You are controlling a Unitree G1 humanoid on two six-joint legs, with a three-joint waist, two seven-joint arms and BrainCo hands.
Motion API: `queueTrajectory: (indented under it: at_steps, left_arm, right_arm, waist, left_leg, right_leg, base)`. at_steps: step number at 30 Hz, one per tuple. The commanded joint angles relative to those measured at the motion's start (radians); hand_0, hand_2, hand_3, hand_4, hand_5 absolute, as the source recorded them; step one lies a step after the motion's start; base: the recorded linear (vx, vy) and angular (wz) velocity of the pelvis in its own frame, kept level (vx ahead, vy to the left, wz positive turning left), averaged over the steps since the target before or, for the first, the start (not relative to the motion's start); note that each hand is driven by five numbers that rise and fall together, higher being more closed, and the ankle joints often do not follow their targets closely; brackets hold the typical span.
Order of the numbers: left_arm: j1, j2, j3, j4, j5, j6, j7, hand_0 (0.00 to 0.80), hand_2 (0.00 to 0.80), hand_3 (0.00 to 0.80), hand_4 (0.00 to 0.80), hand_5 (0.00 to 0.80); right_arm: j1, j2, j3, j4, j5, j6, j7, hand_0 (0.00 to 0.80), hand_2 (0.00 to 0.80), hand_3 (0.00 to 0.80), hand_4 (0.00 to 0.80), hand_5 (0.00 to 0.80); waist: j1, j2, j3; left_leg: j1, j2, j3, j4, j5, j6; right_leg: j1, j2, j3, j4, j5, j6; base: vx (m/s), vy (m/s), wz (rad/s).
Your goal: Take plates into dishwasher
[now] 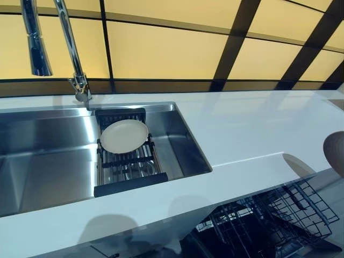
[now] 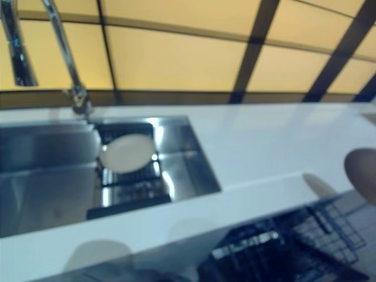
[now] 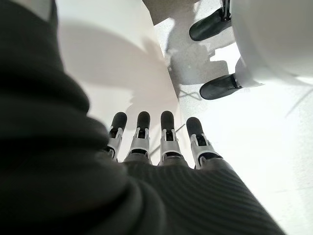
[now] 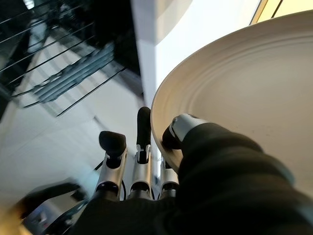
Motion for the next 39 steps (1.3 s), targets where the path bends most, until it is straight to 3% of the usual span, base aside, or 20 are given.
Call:
queueTrajectory:
  at_steps: [1,10,14,17,19,23,26,28,39]
  left_arm:
    - [-0.051,0.008,-0.017,0.029,0.034,-0.015,-0.007,0.000,0.000,0.000,0.000,0.000]
    - [-0.066,0.011,-0.002,0.023,0.055,-0.012,0.001,0.000,0.000,0.000,0.000,0.000]
    - [-0.066,0.018,-0.003,0.015,0.077,-0.027,-0.002,0.000,0.000,0.000,0.000,0.000]
    - [-0.071,0.032,-0.001,-0.011,0.091,-0.025,-0.003,0.000,0.000,0.000,0.000,0.000]
    - [-0.076,0.045,0.003,-0.024,0.084,-0.022,0.001,0.000,0.000,0.000,0.000,0.000]
    - [-0.093,0.063,0.029,-0.034,0.070,-0.003,0.012,0.000,0.000,0.000,0.000,0.000]
    - [-0.089,0.057,0.033,-0.022,0.072,-0.020,0.014,0.000,0.000,0.000,0.000,0.000]
    - [-0.093,0.047,0.032,-0.017,0.063,-0.028,0.023,0.000,0.000,0.000,0.000,0.000]
    - [-0.097,-0.001,0.015,-0.030,0.049,-0.054,0.028,0.000,0.000,0.000,0.000,0.000]
  right_arm:
    - [-0.021,-0.016,-0.089,-0.039,-0.021,-0.067,0.006,0.800,0.800,0.800,0.800,0.800]
    - [0.014,0.075,-0.044,-0.100,-0.087,-0.049,0.038,0.800,0.800,0.800,0.800,0.800]
    - [0.038,0.121,-0.015,-0.145,-0.126,-0.054,0.050,0.800,0.800,0.800,0.800,0.800]
    - [0.027,0.163,0.008,-0.184,-0.159,-0.070,0.056,0.800,0.800,0.800,0.800,0.800]
    - [0.002,0.180,0.034,-0.211,-0.183,-0.056,0.054,0.800,0.800,0.800,0.800,0.800]
    - [-0.032,0.201,0.090,-0.271,-0.207,-0.016,0.053,0.800,0.800,0.800,0.800,0.800]
    - [-0.042,0.214,0.124,-0.278,-0.225,0.009,0.035,0.800,0.800,0.800,0.800,0.800]
    - [-0.060,0.213,0.153,-0.274,-0.247,0.025,0.036,0.800,0.800,0.800,0.800,0.800]
    - [-0.091,0.244,0.205,-0.387,-0.302,0.112,0.041,0.800,0.800,0.800,0.800,0.800]
  waist:
    - [0.011,0.010,-0.003]
    - [-0.012,0.027,0.021]
    - [-0.031,0.031,0.064]
    - [-0.033,0.030,0.119]
    - [-0.033,0.043,0.145]
    - [-0.017,0.058,0.160]
    - [0.020,0.046,0.140]
    - [0.032,0.046,0.138]
    - [0.017,0.068,0.146]
  left_leg:
    - [0.036,0.023,0.020,0.004,-0.101,0.050]
    - [0.040,0.019,0.056,0.004,-0.104,0.061]
    - [0.023,0.010,0.098,0.064,-0.130,0.075]
    - [0.012,0.007,0.123,0.082,-0.135,0.076]
    - [0.016,0.013,0.122,0.066,-0.137,0.078]
    - [-0.008,0.019,0.146,0.031,-0.099,0.081]
    - [-0.057,0.006,0.140,0.034,-0.072,0.050]
    - [-0.071,0.003,0.122,0.025,-0.060,0.036]
    - [-0.059,-0.003,0.114,0.004,-0.060,0.038]
  right_leg:
    - [-0.058,0.031,0.044,0.045,0.040,0.061]
    - [-0.087,0.023,0.053,0.071,0.045,0.072]
    - [-0.131,0.009,0.064,0.096,0.070,0.088]
    - [-0.191,-0.007,0.032,0.116,0.136,0.115]
    - [-0.209,0.002,-0.017,0.194,0.100,0.121]
    - [-0.212,0.016,-0.106,0.324,-0.007,0.099]
    - [-0.125,0.005,-0.154,0.138,-0.009,0.074]
    - [-0.111,0.006,-0.141,0.087,0.005,0.069]
    - [-0.128,0.025,-0.121,0.074,0.001,0.038]
  base:
    - [-0.014,-0.012,-0.21]
    - [-0.017,0.012,-0.15]
    - [-0.043,0.058,-0.27]
    - [-0.153,0.043,-0.32]
    - [-0.155,0.064,-0.53]
    - [-0.149,0.002,-0.37]
    - [-0.110,-0.088,-0.27]
    - [-0.098,-0.059,-0.34]
    - [-0.057,-0.027,-0.06]
